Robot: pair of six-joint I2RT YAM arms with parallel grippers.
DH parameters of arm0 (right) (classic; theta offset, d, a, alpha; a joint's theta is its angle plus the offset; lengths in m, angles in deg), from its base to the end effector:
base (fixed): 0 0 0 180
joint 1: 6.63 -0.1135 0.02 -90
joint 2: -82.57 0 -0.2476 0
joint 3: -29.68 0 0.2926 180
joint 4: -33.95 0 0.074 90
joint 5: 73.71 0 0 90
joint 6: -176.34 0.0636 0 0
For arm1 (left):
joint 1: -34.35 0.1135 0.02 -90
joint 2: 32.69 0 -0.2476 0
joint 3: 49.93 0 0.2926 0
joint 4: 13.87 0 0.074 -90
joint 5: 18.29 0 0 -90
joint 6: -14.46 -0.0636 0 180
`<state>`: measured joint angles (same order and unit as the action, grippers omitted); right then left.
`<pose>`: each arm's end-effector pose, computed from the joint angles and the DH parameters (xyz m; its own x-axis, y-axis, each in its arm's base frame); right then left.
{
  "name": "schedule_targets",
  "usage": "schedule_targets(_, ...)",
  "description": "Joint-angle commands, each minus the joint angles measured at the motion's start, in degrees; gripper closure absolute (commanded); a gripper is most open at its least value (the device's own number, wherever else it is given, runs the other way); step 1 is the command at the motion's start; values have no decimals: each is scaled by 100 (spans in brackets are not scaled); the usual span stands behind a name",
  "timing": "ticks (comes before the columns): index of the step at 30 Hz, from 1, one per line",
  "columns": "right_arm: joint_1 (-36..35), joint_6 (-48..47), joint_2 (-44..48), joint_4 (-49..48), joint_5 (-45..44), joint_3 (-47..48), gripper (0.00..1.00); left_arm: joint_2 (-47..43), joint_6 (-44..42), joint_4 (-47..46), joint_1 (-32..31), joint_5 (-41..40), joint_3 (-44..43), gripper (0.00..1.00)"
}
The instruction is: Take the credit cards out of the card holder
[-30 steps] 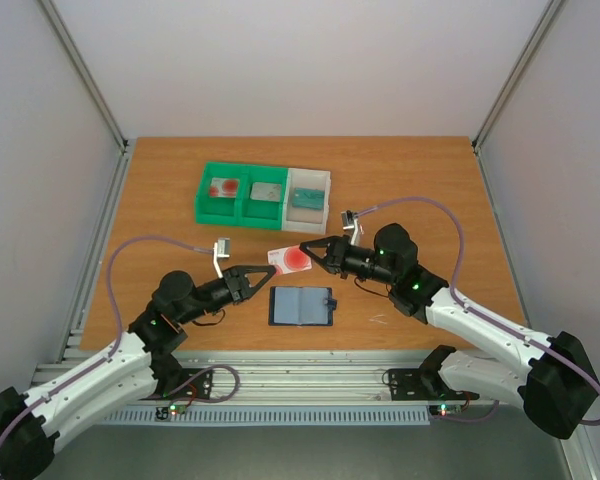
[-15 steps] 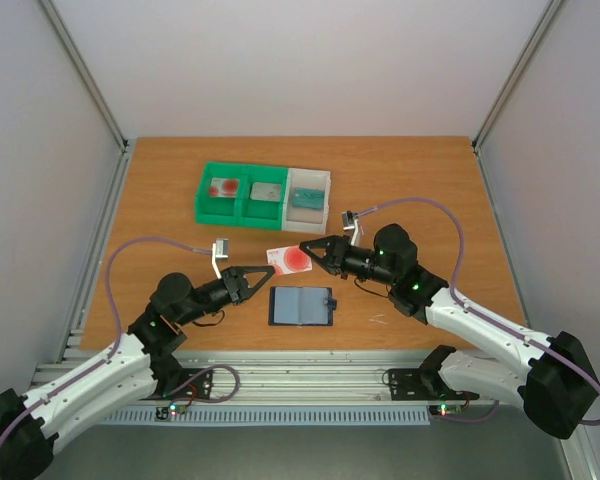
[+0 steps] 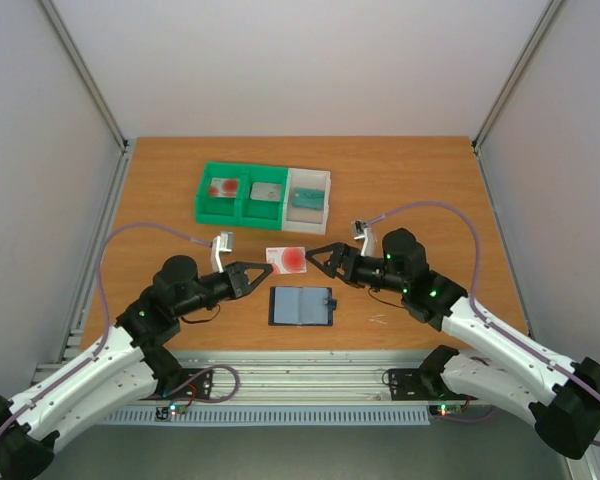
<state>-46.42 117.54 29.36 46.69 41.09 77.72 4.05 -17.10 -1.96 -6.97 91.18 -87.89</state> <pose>0.2046 0.2051 0.2449 -0.6619 0.0607 -0.7471 -0.6368 0.4801 0.6033 0.1706 -0.1782 0.2430 -0.8130 -0.3550 -0.4616 0.3359 0.3618 -0.8697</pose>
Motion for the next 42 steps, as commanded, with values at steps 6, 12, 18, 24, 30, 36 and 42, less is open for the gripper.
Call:
schedule_targets(6, 34, -1189, 616, 1907, -562, 315, 2, 788, -1355, 1822, 105, -218, -1205, 100)
schedule_targets(12, 31, -1370, 733, 2031, -481, 248, 1, 1356, -2050, 2738, 658, -42, -1965, 100)
schedule_targets(18, 33, -1604, 759, 2350, -426, 348, 2, 1717, -2457, 3151, 1843, 173, -2223, 100)
schedule_targets(24, 30, -1670, 887, 2453, -295, 302, 2, 2374, -2883, 3622, 2930, 399, -2731, 100)
schedule_targets(30, 30, -1757, 898, 2485, -302, 247, 2, 3255, -3479, 3832, 3632, 473, -3529, 100)
schedule_targets(36, 37, -1872, 729, 2521, -337, 402, 2, 4397, -3743, 3737, 3962, 246, -4320, 100)
schedule_targets(42, 33, -1940, 614, 2571, -414, 449, 2, 5390, -4056, 3616, 4062, 138, -5224, 100)
